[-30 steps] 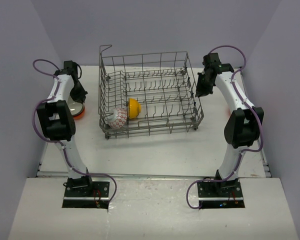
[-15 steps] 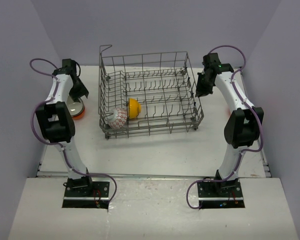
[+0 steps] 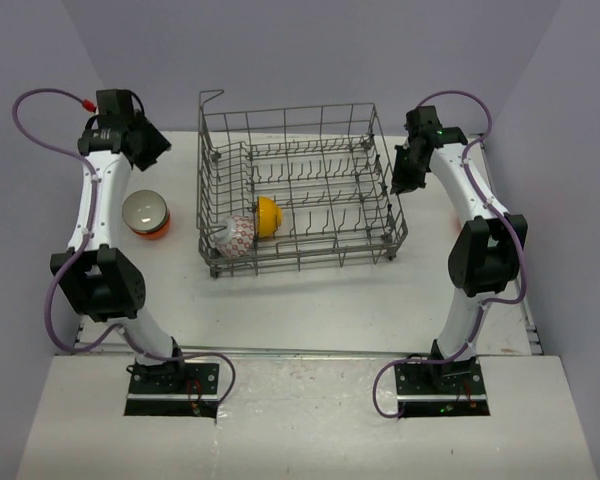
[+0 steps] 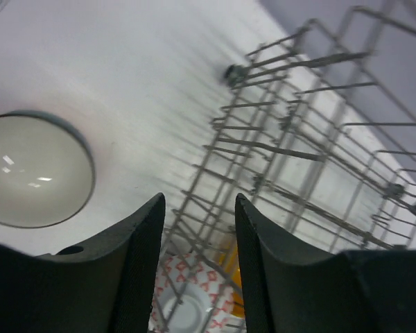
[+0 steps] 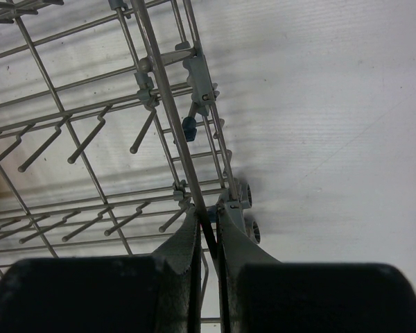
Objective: Unload the bowls from the dish rack
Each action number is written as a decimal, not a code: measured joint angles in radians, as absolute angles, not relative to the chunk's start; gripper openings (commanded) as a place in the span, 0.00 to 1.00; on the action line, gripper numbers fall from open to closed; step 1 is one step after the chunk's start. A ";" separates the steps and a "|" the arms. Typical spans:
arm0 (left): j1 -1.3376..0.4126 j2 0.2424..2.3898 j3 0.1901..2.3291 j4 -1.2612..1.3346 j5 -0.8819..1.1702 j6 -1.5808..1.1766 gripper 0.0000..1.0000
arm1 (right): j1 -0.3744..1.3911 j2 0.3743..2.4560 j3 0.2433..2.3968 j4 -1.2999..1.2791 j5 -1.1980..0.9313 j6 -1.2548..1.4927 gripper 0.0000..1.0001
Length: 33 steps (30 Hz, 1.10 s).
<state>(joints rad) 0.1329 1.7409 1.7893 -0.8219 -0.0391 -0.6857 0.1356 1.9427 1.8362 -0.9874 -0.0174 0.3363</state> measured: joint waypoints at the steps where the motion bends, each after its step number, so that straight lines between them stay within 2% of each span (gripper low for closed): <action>1: 0.118 1.723 1.807 -0.816 -0.035 -0.689 0.43 | 0.136 1.943 1.836 -0.987 -0.017 0.336 0.00; 6: -0.056 1.687 1.922 -0.731 0.057 -0.692 0.43 | 0.136 1.945 1.838 -0.988 -0.017 0.336 0.00; 10: -0.242 1.695 1.937 -0.704 0.168 -0.687 0.45 | 0.136 1.945 1.839 -0.988 -0.017 0.336 0.00; 12: -0.275 1.702 1.935 -0.705 0.194 -0.685 0.45 | 0.136 1.945 1.838 -0.988 -0.017 0.336 0.00; 19: -0.305 1.740 1.899 -0.773 0.201 -0.658 0.47 | 0.136 1.943 1.834 -0.984 -0.017 0.336 0.00; 33: -0.353 1.739 1.619 -0.851 0.179 -0.642 0.48 | 0.136 1.941 1.830 -0.979 -0.017 0.334 0.00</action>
<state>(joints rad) -0.3534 1.7390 1.6192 -0.8509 0.1795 -0.6422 0.1356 1.9408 1.8301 -0.9794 -0.0174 0.3336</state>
